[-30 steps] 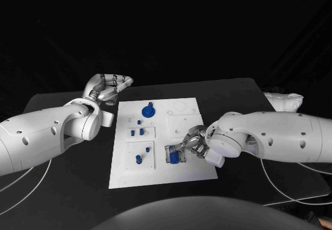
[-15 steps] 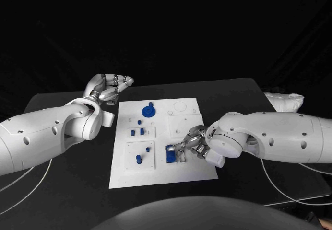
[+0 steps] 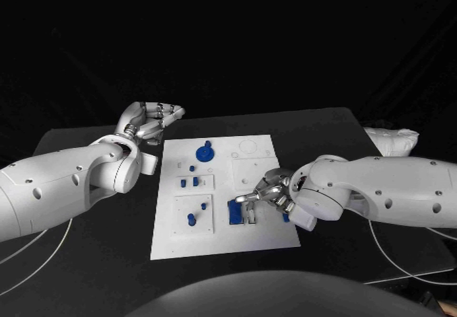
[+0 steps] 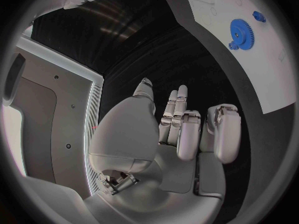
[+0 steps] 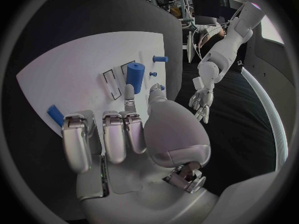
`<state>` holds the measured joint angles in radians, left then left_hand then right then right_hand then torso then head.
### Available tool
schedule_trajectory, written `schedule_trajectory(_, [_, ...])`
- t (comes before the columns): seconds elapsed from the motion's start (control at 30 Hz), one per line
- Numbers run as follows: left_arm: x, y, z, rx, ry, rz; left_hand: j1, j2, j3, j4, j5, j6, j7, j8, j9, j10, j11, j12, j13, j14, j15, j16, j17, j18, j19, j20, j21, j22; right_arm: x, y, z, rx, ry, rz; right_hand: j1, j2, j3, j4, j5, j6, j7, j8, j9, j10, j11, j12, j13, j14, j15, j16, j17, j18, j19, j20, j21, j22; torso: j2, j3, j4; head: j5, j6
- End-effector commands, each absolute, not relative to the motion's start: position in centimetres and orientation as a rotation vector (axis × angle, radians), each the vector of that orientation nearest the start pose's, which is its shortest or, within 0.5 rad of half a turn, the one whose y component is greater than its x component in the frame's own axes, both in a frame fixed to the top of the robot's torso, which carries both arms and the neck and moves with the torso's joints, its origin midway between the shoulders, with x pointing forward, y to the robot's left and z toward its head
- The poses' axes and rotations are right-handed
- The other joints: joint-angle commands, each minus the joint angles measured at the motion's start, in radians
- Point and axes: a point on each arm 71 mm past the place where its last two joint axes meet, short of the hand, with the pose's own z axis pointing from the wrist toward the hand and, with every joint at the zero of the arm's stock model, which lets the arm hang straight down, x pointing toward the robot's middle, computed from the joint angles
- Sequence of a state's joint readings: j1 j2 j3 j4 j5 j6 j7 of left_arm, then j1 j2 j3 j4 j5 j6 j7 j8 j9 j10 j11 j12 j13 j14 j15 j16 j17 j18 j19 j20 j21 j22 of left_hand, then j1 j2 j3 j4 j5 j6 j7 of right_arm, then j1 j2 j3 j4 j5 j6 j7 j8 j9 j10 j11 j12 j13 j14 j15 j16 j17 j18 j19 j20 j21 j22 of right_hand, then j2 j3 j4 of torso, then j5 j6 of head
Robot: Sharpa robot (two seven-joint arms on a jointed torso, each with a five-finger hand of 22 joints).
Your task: Assemble the parts on the task board
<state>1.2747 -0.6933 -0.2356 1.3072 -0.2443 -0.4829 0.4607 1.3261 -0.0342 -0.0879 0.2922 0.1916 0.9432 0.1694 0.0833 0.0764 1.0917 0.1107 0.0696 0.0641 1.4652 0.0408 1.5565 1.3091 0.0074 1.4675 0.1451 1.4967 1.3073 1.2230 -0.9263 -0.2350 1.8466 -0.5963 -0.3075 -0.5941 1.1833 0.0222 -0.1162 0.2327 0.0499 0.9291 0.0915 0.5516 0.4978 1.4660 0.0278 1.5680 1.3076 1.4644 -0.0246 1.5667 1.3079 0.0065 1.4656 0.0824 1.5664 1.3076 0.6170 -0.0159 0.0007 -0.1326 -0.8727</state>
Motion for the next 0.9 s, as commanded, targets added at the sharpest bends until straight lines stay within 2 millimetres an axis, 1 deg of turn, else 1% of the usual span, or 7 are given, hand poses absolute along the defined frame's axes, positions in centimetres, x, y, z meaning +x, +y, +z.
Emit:
schedule_trajectory(0.03, [51.8, 20.1, -20.8, -0.741, 1.449, -1.263, 0.001, 0.009, -0.008, 0.000, 0.004, -0.006, 0.001, -0.005, -0.001, -0.002, 0.003, 0.000, 0.001, 0.089, 0.005, -0.003, 0.222, 0.012, 0.045, 0.005, -0.001, 0.238, 38.0, -18.3, -24.8, 0.663, 2.363, 0.605, 0.011, 0.010, -0.036, 0.017, 0.004, -0.071, -0.009, 0.132, 0.145, 0.105, -0.017, 0.003, 0.263, 0.106, -0.018, 0.004, 0.263, -0.007, 0.105, -0.012, 0.004, 0.263, 0.000, -0.0005, -0.0004, 0.000, 0.000])
schedule_trajectory(0.07, [51.8, 20.1, -20.8, -0.741, 1.449, -1.263, 0.001, 0.009, -0.008, 0.000, 0.004, -0.006, 0.001, -0.005, -0.001, -0.002, 0.003, 0.000, 0.001, 0.089, 0.005, -0.003, 0.222, 0.012, 0.045, 0.005, -0.001, 0.238, 38.0, -18.3, -24.7, 0.648, 2.374, 0.601, 0.022, 0.021, -0.044, 0.021, 0.006, -0.083, -0.017, 0.188, 0.205, 0.105, -0.019, 0.003, 0.263, 0.106, -0.018, 0.004, 0.263, -0.007, 0.105, -0.016, 0.004, 0.263, 0.000, -0.0009, -0.0003, 0.000, 0.000])
schedule_trajectory(0.1, [51.8, 20.1, -20.8, -0.741, 1.449, -1.263, 0.001, 0.009, -0.008, 0.000, 0.004, -0.006, 0.001, -0.005, -0.001, -0.002, 0.003, 0.000, 0.001, 0.089, 0.005, -0.003, 0.222, 0.012, 0.045, 0.005, -0.001, 0.238, 37.9, -18.3, -24.8, 0.631, 2.392, 0.595, 0.027, 0.024, -0.057, 0.027, 0.000, -0.109, -0.021, 0.227, 0.256, 0.105, -0.023, 0.003, 0.263, 0.106, -0.022, 0.004, 0.263, -0.007, 0.105, -0.019, 0.004, 0.263, 0.000, -0.0009, 0.0000, 0.000, 0.000])
schedule_trajectory(0.13, [51.8, 20.1, -20.8, -0.741, 1.449, -1.263, 0.001, 0.009, -0.008, 0.000, 0.004, -0.006, 0.001, -0.005, -0.001, -0.002, 0.003, 0.000, 0.001, 0.089, 0.005, -0.003, 0.222, 0.012, 0.045, 0.005, -0.001, 0.238, 37.8, -18.2, -24.8, 0.613, 2.413, 0.589, 0.029, 0.034, -0.057, 0.030, -0.001, -0.112, -0.025, 0.241, 0.272, 0.105, -0.021, 0.003, 0.263, 0.106, -0.025, 0.004, 0.263, -0.007, 0.105, -0.019, 0.004, 0.263, 0.000, -0.0006, -0.0004, 0.001, 0.000])
schedule_trajectory(0.3, [51.8, 20.1, -20.8, -0.741, 1.450, -1.264, 0.001, 0.009, -0.008, 0.000, 0.004, -0.006, 0.001, -0.005, -0.001, -0.002, 0.003, 0.000, 0.001, 0.089, 0.005, -0.003, 0.222, 0.012, 0.045, 0.005, -0.001, 0.238, 37.3, -17.8, -25.4, 0.537, 2.521, 0.565, 0.032, 0.042, -0.074, 0.039, -0.001, -0.132, -0.032, 0.299, 0.350, 0.105, -0.028, 0.003, 0.263, 0.106, -0.029, 0.004, 0.263, -0.007, 0.105, -0.023, 0.004, 0.263, 0.000, 0.0004, -0.0003, 0.002, 0.000])
schedule_trajectory(0.5, [51.8, 20.2, -20.9, -0.740, 1.450, -1.262, 0.001, 0.009, -0.008, 0.000, 0.004, -0.006, 0.001, -0.005, -0.001, -0.002, 0.003, 0.000, 0.001, 0.089, 0.005, -0.003, 0.222, 0.012, 0.045, 0.005, -0.001, 0.238, 36.6, -17.0, -26.2, 0.453, 2.588, 0.550, 0.030, 0.049, -0.085, 0.044, 0.000, -0.144, -0.035, 0.319, 0.387, 0.105, -0.031, 0.003, 0.263, 0.106, -0.031, 0.004, 0.263, -0.007, 0.105, -0.025, 0.004, 0.263, 0.000, 0.0010, -0.0002, 0.004, 0.000])
schedule_trajectory(0.9, [51.7, 20.4, -20.9, -0.741, 1.451, -1.259, 0.001, 0.009, -0.008, 0.000, 0.004, -0.006, 0.001, -0.005, -0.001, -0.002, 0.003, 0.000, 0.001, 0.089, 0.005, -0.003, 0.222, 0.012, 0.045, 0.005, -0.001, 0.238, 36.6, -16.4, -27.0, 0.405, 2.615, 0.530, 0.032, 0.070, -0.085, 0.046, 0.001, -0.148, -0.038, 0.330, 0.412, 0.105, -0.034, 0.003, 0.263, 0.106, -0.034, 0.004, 0.263, -0.007, 0.105, -0.027, 0.004, 0.263, 0.000, -0.0006, 0.0000, 0.001, 0.000])
